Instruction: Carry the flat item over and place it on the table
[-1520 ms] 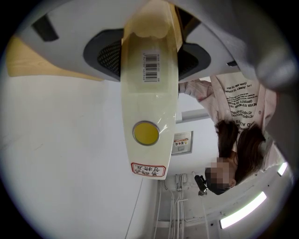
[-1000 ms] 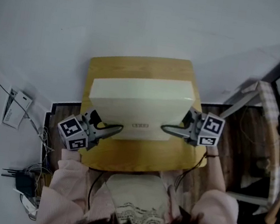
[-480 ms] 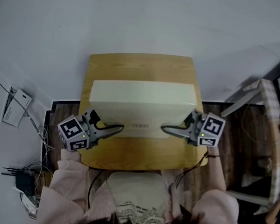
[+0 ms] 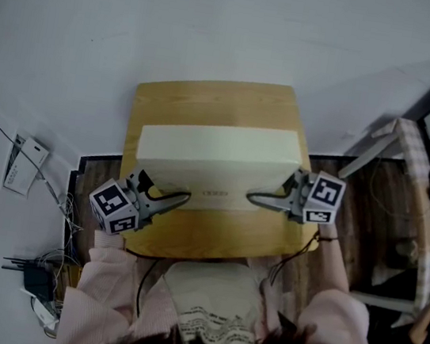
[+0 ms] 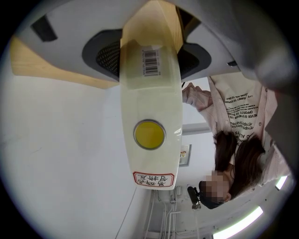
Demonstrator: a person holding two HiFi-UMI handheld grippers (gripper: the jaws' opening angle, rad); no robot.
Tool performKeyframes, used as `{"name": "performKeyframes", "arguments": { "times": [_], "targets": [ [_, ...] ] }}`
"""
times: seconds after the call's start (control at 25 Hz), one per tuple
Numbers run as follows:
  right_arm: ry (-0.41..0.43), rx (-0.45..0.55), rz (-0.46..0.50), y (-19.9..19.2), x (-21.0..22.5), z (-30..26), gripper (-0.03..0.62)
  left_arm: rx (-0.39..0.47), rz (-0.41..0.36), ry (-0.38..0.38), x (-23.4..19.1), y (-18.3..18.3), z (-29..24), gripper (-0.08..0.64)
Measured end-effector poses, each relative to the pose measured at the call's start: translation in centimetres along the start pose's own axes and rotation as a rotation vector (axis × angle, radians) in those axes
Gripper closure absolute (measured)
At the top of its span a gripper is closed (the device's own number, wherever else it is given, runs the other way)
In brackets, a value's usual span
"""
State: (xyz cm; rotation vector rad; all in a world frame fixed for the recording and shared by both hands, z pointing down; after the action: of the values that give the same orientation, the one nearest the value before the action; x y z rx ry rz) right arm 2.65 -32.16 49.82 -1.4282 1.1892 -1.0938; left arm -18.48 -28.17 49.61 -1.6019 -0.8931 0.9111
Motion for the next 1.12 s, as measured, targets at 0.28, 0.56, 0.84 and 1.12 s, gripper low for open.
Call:
{"name": "performKeyframes", "arguments": {
  "times": [0.28, 0.56, 0.84, 1.12],
  "targets": [
    [-0.057, -0.004, -0.043, 0.0, -0.1, -0.1, 0.265, 0.009, 0.031, 0.023, 0.1, 0.0, -0.1, 0.189],
    [-0.129, -0.006, -0.076, -0.1, -0.5, 0.4, 0.237, 0.013, 0.034, 0.037, 0.4, -0.1, 0.0, 0.175],
    [-0.159, -0.003, -0.135, -0.2, -0.5, 0.8, 0.197, 0.026, 0.083, 0.063, 0.5, -0.1, 0.5, 0.140],
    [-0.184, -0.013, -0.187, -0.5, -0.7, 1.2, 0.183, 0.030, 0.101, 0.073, 0.8, 0.0, 1.2, 0.130]
  ]
}}
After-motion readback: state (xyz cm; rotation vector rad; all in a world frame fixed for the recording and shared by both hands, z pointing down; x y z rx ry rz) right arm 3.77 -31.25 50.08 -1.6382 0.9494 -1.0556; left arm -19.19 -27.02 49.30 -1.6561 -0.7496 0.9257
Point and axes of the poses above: the fingertips, and each gripper's own axes: z backward along the fingers, x to its right, y out of its top, the point moved 4 cm from there along z, backward along the fingers, and after that the axes turned 5 degrees about -y, right-handed, at the moved point
